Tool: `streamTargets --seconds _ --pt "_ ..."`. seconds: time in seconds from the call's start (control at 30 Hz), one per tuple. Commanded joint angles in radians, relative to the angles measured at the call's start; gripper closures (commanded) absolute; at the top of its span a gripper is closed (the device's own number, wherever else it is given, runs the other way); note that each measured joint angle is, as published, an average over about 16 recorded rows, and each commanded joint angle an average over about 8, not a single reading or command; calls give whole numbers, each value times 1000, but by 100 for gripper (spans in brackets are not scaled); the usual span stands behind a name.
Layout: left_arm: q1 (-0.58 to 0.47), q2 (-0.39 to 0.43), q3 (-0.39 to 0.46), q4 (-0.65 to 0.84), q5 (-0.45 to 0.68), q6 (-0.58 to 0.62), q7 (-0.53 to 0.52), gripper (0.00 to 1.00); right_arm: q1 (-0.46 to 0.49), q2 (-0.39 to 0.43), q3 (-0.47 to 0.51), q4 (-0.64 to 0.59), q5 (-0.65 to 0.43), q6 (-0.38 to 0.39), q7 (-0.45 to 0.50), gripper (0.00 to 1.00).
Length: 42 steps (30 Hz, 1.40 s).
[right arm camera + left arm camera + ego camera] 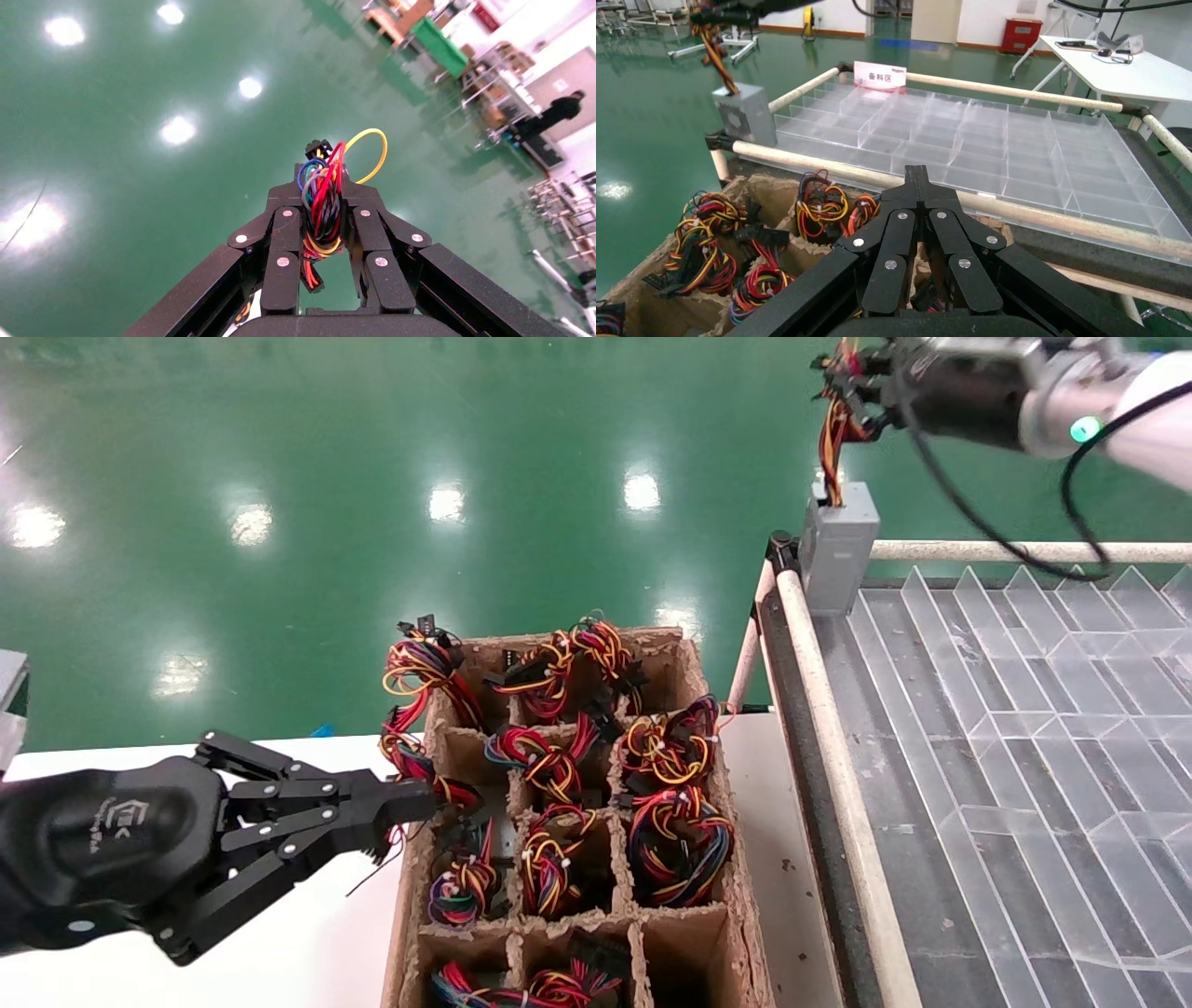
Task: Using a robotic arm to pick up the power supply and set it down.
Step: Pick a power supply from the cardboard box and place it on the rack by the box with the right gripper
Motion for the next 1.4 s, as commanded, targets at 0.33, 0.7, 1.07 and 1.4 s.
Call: streamTargets --seconds 0.33,0.7,1.07,1.4 --pt "0 0 0 0 0 0 0 100 -39 -26 -5 -7 -7 37 -2 69" --pt "0 0 0 0 0 0 0 100 -51 -27 3 1 4 34 -3 0" --pt "0 0 0 0 0 0 0 100 -50 -33 9 5 12 42 -8 0" --pt "0 0 0 0 0 0 0 100 -30 -36 4 3 5 48 -7 0"
